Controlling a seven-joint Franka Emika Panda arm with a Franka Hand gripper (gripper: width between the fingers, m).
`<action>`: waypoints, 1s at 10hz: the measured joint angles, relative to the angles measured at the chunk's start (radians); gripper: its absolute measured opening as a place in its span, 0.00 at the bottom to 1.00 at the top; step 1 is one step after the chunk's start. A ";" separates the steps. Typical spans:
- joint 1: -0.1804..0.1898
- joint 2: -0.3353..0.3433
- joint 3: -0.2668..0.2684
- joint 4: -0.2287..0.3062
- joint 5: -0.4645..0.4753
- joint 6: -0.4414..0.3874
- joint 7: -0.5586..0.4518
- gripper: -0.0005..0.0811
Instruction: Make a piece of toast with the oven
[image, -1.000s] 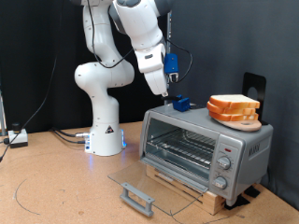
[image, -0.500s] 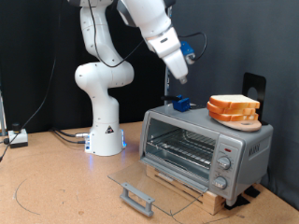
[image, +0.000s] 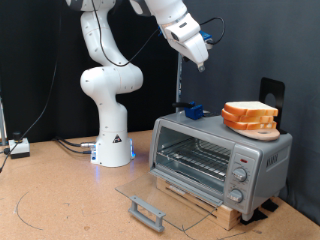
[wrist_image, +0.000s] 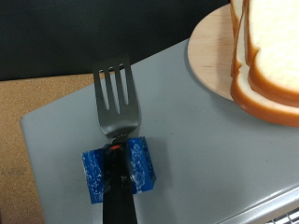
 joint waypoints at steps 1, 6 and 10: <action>0.004 -0.006 0.000 -0.005 0.008 0.010 -0.048 0.99; 0.020 -0.198 0.037 -0.123 -0.010 -0.004 -0.149 0.99; 0.012 -0.257 0.054 -0.189 -0.056 -0.044 -0.110 0.99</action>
